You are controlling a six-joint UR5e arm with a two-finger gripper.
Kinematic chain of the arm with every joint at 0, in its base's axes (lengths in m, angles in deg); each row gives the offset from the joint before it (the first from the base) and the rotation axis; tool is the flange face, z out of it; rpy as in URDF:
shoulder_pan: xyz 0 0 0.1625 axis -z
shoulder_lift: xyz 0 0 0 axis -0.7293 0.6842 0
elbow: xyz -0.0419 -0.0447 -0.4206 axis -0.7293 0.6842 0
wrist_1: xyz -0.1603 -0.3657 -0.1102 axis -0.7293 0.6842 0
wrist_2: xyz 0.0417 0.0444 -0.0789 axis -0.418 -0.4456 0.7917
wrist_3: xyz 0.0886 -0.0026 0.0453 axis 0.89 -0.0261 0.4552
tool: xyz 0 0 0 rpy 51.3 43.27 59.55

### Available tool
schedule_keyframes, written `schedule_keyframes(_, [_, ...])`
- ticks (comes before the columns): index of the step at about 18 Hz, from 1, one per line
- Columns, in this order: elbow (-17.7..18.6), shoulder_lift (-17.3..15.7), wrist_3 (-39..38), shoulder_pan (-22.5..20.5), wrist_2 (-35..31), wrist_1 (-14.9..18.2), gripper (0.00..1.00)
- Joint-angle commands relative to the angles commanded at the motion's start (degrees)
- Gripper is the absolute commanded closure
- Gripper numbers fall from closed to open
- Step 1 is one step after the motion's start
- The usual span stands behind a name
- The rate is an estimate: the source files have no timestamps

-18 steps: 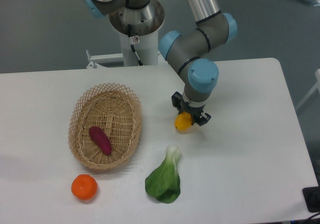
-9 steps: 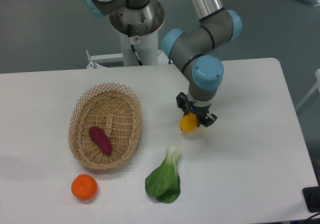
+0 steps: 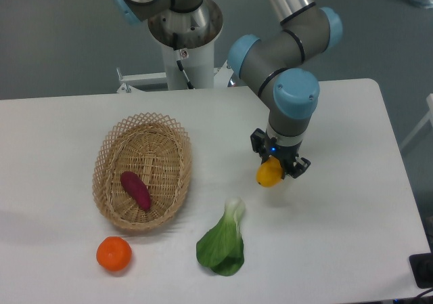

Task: Pick up the mango from the table
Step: 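Lift the grasped mango up off the table and hold it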

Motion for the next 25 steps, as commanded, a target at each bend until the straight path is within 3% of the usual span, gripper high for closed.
schedule_keyframes(8, [-6.24, 1.93, 0.61, -0.26, -0.18, 0.26, 0.55])
schedule_keyframes(25, [-8.88, 3.08, 1.76, -1.05, -0.17, -0.26, 0.55])
